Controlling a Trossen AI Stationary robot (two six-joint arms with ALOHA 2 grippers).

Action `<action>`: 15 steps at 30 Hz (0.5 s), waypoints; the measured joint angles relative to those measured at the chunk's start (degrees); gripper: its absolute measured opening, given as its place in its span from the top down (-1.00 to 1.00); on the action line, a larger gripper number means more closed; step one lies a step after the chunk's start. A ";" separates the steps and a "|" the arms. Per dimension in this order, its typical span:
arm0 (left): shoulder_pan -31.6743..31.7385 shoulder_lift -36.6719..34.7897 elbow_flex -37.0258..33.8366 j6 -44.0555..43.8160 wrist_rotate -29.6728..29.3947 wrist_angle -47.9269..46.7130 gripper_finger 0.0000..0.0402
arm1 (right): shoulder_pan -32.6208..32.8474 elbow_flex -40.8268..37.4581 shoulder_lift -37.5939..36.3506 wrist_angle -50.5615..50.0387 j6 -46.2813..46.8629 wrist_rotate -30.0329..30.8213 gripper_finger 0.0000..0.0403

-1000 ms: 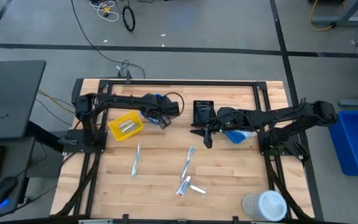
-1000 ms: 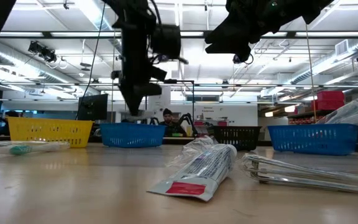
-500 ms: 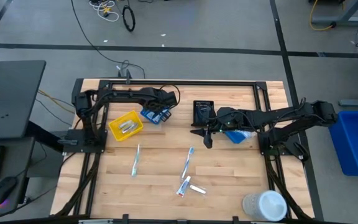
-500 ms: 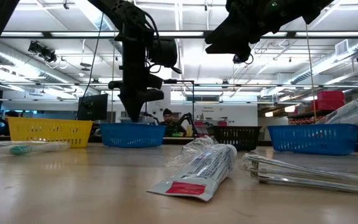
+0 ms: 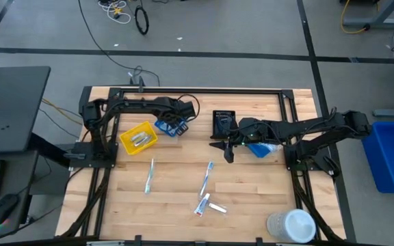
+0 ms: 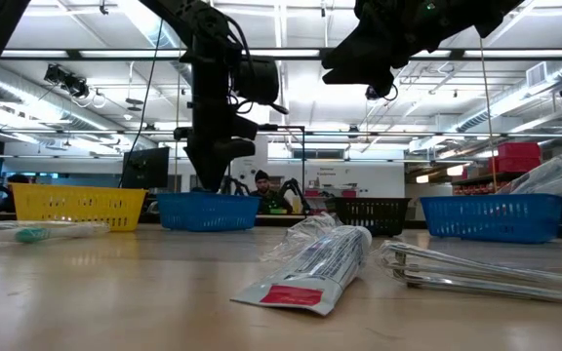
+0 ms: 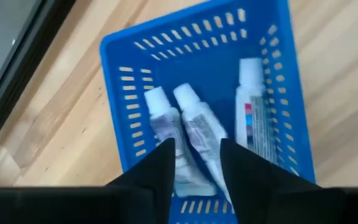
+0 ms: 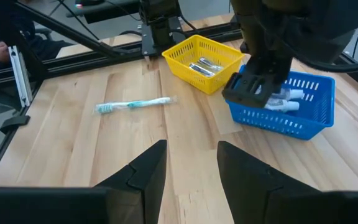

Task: Pick & Place Travel size toiletries
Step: Put the blue toothbrush into the right blue bin

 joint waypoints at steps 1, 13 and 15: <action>-0.25 0.00 0.02 0.29 0.20 -0.24 0.30 | 0.01 0.00 0.00 0.00 -0.02 0.00 0.25; -7.75 -13.69 1.26 6.05 -1.34 0.03 0.31 | -0.01 0.00 0.00 -4.61 -1.24 -0.15 0.25; -9.40 -17.16 1.11 10.94 -1.48 0.24 0.34 | 0.00 0.00 0.00 -6.12 -3.32 -0.45 0.25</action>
